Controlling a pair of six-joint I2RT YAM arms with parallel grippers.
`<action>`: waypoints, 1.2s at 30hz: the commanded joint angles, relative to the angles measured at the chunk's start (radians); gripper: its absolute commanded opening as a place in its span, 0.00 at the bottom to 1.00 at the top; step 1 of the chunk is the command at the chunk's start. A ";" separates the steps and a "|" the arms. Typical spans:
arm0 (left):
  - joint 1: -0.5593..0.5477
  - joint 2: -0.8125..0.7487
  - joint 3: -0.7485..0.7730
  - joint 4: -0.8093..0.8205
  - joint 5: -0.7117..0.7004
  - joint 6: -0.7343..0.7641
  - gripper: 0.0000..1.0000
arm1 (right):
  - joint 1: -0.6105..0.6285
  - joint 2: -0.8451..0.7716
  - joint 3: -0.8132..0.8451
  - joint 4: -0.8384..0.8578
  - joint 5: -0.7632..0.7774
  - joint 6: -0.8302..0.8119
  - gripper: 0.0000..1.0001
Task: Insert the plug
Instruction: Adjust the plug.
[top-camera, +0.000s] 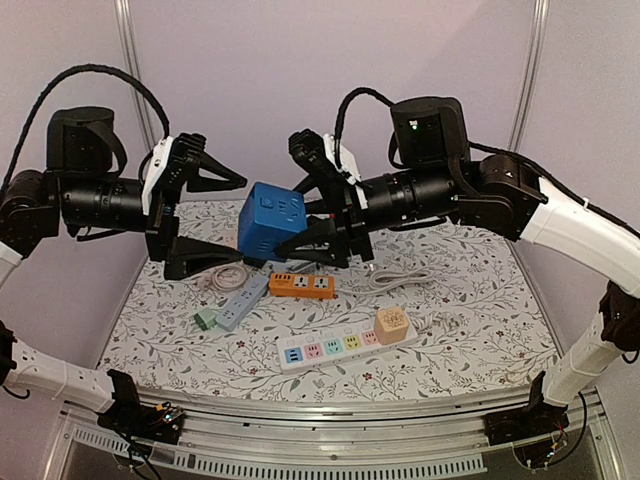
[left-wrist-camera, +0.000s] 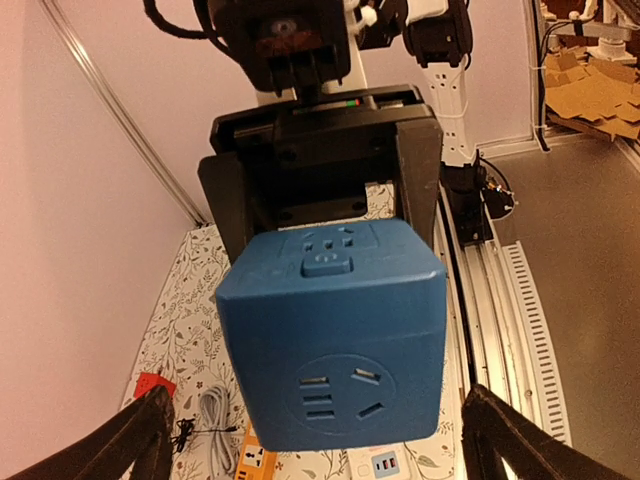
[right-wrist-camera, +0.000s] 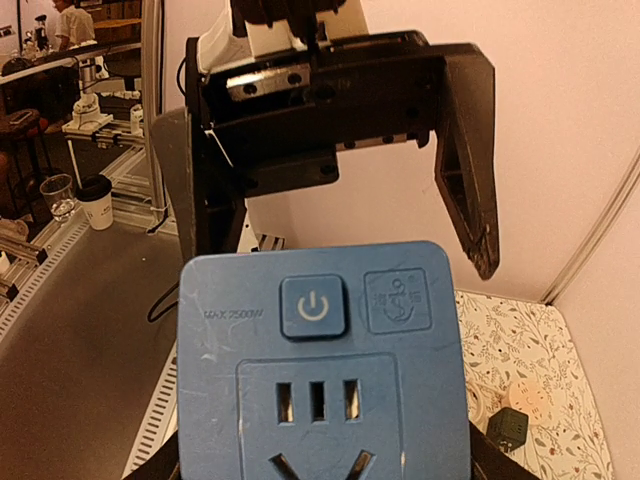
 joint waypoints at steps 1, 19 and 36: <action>0.000 0.029 -0.003 0.003 0.012 -0.036 0.98 | -0.004 -0.036 -0.010 0.120 -0.060 0.056 0.00; -0.001 0.079 0.070 -0.013 0.035 -0.091 0.42 | -0.004 -0.019 -0.029 0.138 -0.020 0.057 0.00; -0.012 0.147 0.120 -0.144 -0.113 0.026 0.00 | 0.006 0.057 0.173 -0.230 0.227 -0.071 0.99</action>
